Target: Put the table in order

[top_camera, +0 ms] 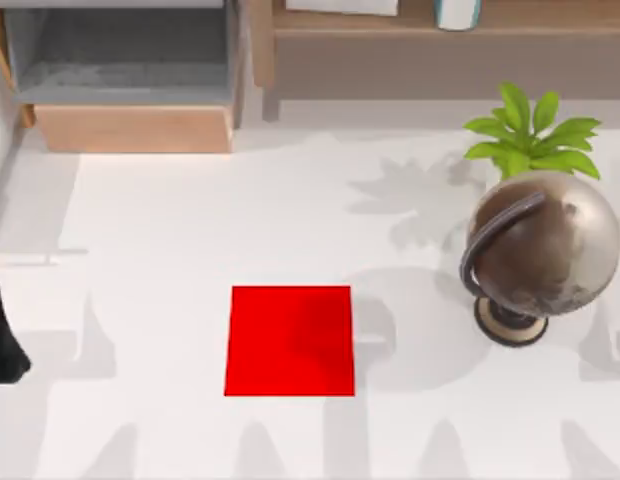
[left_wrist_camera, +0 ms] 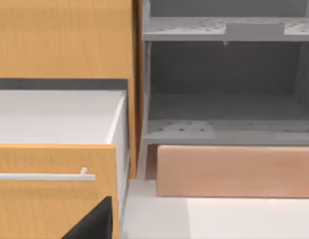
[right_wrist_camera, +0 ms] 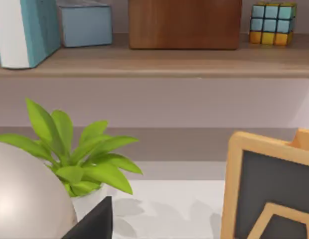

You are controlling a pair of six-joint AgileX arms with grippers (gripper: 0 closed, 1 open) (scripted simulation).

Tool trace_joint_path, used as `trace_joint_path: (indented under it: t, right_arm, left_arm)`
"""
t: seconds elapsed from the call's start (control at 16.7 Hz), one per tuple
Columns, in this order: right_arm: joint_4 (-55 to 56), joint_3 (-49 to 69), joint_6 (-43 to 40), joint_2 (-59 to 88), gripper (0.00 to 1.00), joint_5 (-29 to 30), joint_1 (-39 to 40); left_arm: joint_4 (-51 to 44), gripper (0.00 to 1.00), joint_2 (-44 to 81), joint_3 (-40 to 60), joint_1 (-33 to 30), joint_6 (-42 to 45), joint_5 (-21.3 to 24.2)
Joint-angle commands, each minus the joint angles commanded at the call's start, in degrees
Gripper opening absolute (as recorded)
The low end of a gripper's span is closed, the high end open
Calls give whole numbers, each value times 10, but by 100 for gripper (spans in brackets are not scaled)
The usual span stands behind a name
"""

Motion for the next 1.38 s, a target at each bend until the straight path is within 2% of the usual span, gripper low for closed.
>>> trace_joint_path:
  t: [0.3, 0.54, 0.84, 1.38]
  right_arm:
    - [0, 0, 0, 0, 100, 0, 0]
    - [0, 0, 0, 0, 100, 0, 0]
    - [0, 0, 0, 0, 100, 0, 0]
    - [0, 0, 0, 0, 100, 0, 0]
  left_arm:
    - [-15, 100, 32, 29, 5, 2, 0]
    - [-72, 100, 149, 139, 23, 10, 0]
    - [-190, 100, 379, 356, 57, 27, 2]
    - [-461, 100, 899, 846, 136, 65, 4]
